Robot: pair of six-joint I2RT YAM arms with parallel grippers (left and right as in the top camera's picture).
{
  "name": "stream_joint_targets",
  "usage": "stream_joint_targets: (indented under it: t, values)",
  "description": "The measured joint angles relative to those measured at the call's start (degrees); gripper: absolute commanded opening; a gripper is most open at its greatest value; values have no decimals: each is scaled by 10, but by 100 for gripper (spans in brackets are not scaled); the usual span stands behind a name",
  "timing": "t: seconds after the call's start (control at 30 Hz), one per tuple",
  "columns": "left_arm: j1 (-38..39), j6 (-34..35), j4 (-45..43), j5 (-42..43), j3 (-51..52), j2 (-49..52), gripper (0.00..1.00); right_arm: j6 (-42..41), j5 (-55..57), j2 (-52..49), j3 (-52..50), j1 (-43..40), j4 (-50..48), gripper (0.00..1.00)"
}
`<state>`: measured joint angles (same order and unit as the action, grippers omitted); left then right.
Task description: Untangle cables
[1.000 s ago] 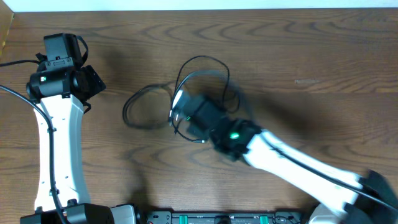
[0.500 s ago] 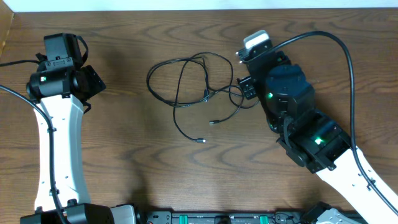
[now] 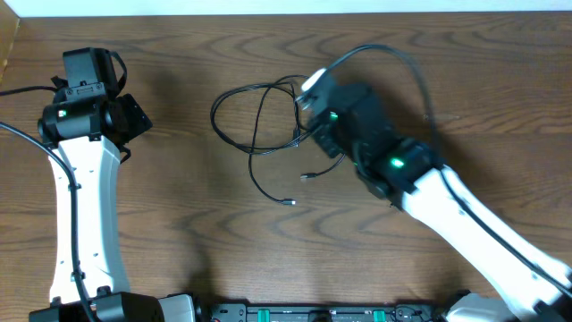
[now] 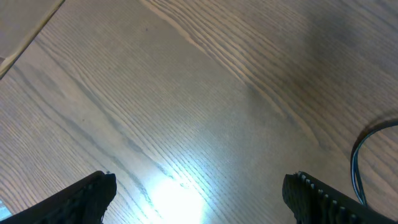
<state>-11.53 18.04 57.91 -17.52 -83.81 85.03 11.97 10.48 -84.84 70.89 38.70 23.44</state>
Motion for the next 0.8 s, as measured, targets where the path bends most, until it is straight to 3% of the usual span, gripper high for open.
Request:
stream_joint_targets:
  t: [0.1, 0.3, 0.37, 0.47, 0.53, 0.8]
  values:
    - [0, 0, 0, 0, 0, 0, 91, 35, -70, -65, 0, 0, -1, 87]
    - [0, 0, 0, 0, 0, 0, 90, 70, -139, -178, 0, 0, -3, 88]
    - [0, 0, 0, 0, 0, 0, 91, 74, -148, -213, 0, 0, -3, 76]
    - [0, 0, 0, 0, 0, 0, 91, 82, -156, -251, 0, 0, -3, 20]
    - [0, 0, 0, 0, 0, 0, 91, 82, -160, -264, 0, 0, 0, 4]
    - [0, 0, 0, 0, 0, 0, 91, 84, -163, -256, 0, -2, -10, 1]
